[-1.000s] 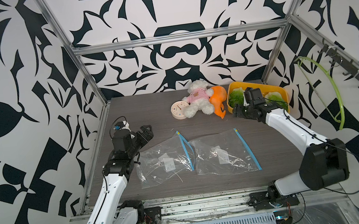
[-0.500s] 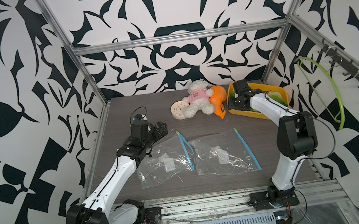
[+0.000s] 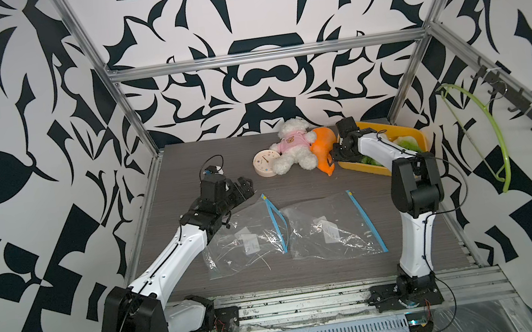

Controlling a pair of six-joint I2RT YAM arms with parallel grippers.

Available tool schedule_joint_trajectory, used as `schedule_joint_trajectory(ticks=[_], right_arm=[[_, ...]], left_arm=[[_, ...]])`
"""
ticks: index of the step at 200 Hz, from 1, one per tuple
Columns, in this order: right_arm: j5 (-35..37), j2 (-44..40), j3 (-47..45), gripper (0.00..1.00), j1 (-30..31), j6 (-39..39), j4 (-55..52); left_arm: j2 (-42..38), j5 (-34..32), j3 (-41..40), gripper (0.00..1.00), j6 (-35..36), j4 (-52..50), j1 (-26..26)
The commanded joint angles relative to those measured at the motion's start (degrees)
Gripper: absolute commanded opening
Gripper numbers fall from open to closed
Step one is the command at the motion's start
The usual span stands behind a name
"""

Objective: Put the chinese cabbages into a zipper bag and zip it
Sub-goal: Move the basket to the center of the board.

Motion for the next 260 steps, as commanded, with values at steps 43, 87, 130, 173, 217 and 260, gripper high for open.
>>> schedule_joint_trajectory(ticks=[43, 87, 130, 173, 217, 260], right_arm=[[-2.22, 1.83, 5.12, 0.27, 0.91, -3.05, -1.79], [-4.42, 2.19, 5.22, 0.21, 1.73, -5.79, -1.62], [-7.83, 1.83, 4.98, 0.13, 2.51, -8.08, -1.35], [-10.82, 1.7, 3.82, 0.08, 4.88, -12.39, -0.5], [-14.89, 1.65, 3.16, 0.08, 7.88, -16.29, 0.41], [-18.25, 0.96, 1.91, 0.08, 12.74, -16.45, 1.77]], left_arm=[[0.34, -2.15, 1.1, 0.99, 0.36, -0.41, -0.2], [-0.56, -5.67, 1.63, 0.99, -0.47, -3.17, -0.19], [-2.69, -9.2, 1.01, 0.99, -0.93, -5.12, -0.14], [-3.83, -13.14, 1.17, 0.99, -1.28, -7.49, -0.11], [-4.83, -17.11, 2.13, 0.99, -0.64, -11.13, -0.03], [-6.05, -19.39, 3.23, 0.99, 1.41, -15.09, 1.09]])
